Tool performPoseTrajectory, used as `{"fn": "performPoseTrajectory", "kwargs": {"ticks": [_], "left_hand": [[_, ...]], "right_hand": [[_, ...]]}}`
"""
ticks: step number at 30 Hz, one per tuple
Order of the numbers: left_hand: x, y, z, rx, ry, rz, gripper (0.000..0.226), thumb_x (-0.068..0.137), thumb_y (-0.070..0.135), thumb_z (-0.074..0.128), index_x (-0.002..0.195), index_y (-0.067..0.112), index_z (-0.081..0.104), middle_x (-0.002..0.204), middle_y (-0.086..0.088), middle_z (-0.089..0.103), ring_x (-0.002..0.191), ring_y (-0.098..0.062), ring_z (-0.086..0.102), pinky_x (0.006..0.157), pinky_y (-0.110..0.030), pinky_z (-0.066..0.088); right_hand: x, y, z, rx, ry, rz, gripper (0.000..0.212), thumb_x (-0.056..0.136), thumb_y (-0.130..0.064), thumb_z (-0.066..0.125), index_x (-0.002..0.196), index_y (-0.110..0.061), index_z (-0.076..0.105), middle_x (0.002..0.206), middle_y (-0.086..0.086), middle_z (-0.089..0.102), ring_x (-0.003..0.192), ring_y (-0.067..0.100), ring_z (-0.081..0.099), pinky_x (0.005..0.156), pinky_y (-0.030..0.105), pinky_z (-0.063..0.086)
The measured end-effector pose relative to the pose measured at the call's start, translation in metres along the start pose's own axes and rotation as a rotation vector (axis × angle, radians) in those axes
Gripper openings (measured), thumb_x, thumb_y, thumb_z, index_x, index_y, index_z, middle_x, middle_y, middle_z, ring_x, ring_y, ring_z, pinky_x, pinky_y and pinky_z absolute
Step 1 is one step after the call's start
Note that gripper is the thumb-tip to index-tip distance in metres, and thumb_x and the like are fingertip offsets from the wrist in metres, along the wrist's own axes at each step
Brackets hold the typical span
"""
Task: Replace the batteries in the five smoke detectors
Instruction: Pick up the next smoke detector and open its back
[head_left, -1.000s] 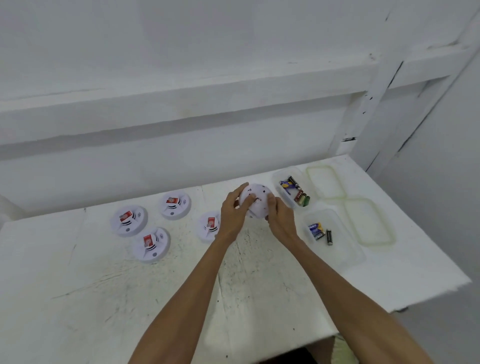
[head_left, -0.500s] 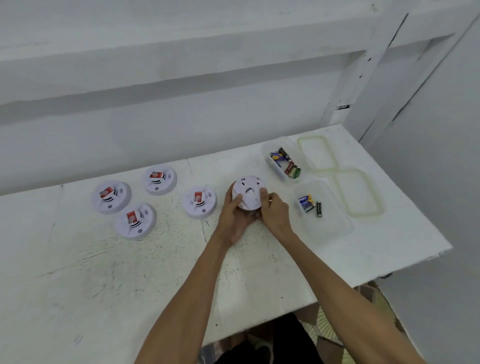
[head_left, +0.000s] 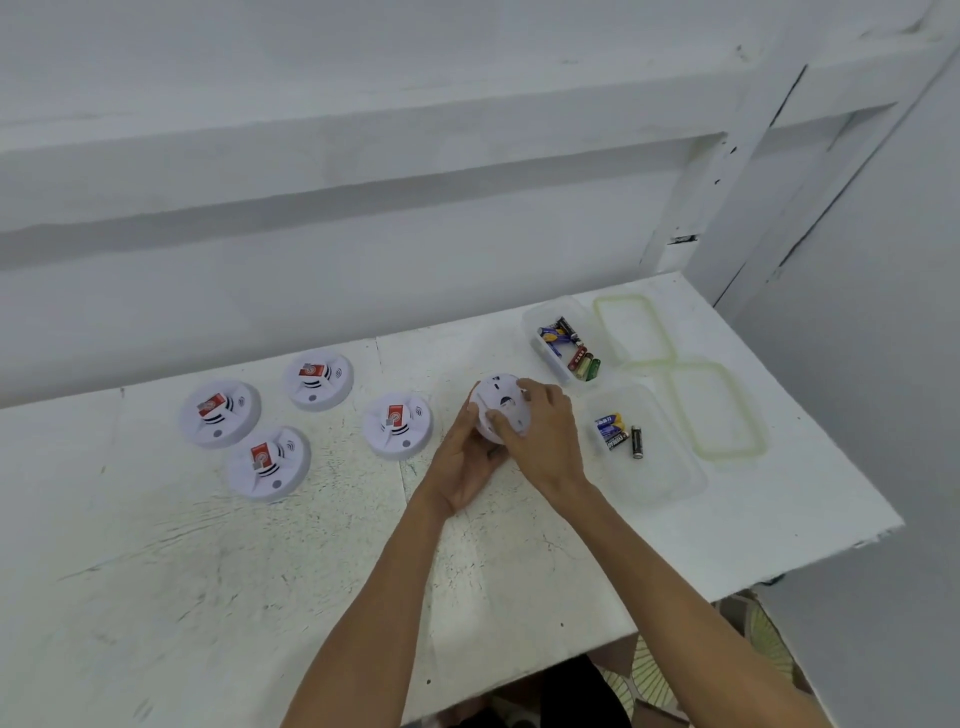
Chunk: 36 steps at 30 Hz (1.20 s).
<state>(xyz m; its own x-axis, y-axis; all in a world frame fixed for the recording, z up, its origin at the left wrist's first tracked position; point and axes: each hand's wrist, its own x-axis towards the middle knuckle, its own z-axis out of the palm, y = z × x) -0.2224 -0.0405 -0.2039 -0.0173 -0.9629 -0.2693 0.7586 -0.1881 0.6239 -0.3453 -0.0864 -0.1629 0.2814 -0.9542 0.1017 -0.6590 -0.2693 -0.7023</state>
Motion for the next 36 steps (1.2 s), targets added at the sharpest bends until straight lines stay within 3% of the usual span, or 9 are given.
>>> {"fn": "performPoseTrajectory", "kwargs": {"ticks": [4,8,15,24,29,33,36], "left_hand": [[-0.001,0.002,0.001,-0.093,0.019,-0.017,0.063,0.108,0.044,0.037,0.158,0.005,0.035,0.155,-0.021,0.05,0.14,-0.032,0.054,0.109,-0.045,0.051],[-0.001,0.004,0.002,-0.106,0.004,-0.018,0.061,0.11,0.044,0.03,0.156,0.005,0.038,0.153,-0.021,0.053,0.137,-0.03,0.057,0.106,-0.042,0.054],[0.002,0.0,-0.001,-0.087,0.032,0.014,0.063,0.107,0.047,0.04,0.156,0.007,0.041,0.154,-0.021,0.051,0.14,-0.031,0.053,0.104,-0.042,0.054],[-0.002,0.0,0.0,-0.103,0.053,0.067,0.059,0.11,0.043,0.035,0.157,0.006,0.04,0.154,-0.023,0.05,0.141,-0.032,0.052,0.104,-0.041,0.054],[-0.003,-0.003,-0.001,-0.01,0.053,0.087,0.054,0.114,0.038,0.028,0.159,0.009,0.037,0.157,-0.02,0.048,0.147,-0.032,0.046,0.113,-0.045,0.048],[-0.004,-0.003,0.001,-0.004,0.078,0.088,0.053,0.114,0.037,0.027,0.158,0.01,0.037,0.156,-0.017,0.051,0.146,-0.03,0.047,0.109,-0.042,0.051],[-0.004,-0.003,0.0,-0.009,0.08,0.095,0.054,0.114,0.038,0.026,0.159,0.009,0.036,0.157,-0.018,0.049,0.147,-0.031,0.046,0.109,-0.042,0.051]], "right_hand": [[0.005,-0.01,0.0,0.051,-0.061,0.089,0.069,0.08,-0.043,0.076,0.137,-0.013,0.053,0.126,0.008,0.054,0.113,0.024,0.056,0.095,0.038,0.051],[0.006,-0.01,-0.003,-0.011,-0.088,0.055,0.067,0.079,-0.04,0.076,0.135,-0.011,0.054,0.124,0.009,0.054,0.11,0.024,0.056,0.092,0.038,0.051],[0.018,-0.014,-0.008,-0.202,-0.172,-0.064,0.07,0.076,-0.044,0.076,0.127,-0.003,0.053,0.117,0.012,0.053,0.101,0.027,0.056,0.082,0.035,0.049],[0.023,-0.022,-0.004,-0.301,-0.253,-0.129,0.064,0.074,-0.039,0.072,0.118,-0.001,0.046,0.111,0.01,0.045,0.101,0.024,0.045,0.075,0.027,0.035],[0.026,-0.019,-0.006,-0.329,-0.292,-0.141,0.062,0.07,-0.039,0.073,0.112,-0.002,0.045,0.102,0.004,0.036,0.095,0.021,0.042,0.072,0.026,0.033],[0.03,-0.021,-0.007,-0.311,-0.314,-0.146,0.063,0.063,-0.046,0.061,0.107,-0.004,0.044,0.1,0.005,0.036,0.092,0.021,0.039,0.07,0.026,0.033],[0.033,-0.022,-0.008,-0.307,-0.333,-0.164,0.063,0.068,-0.043,0.069,0.109,-0.004,0.043,0.102,0.005,0.036,0.092,0.019,0.038,0.07,0.022,0.031]]}}
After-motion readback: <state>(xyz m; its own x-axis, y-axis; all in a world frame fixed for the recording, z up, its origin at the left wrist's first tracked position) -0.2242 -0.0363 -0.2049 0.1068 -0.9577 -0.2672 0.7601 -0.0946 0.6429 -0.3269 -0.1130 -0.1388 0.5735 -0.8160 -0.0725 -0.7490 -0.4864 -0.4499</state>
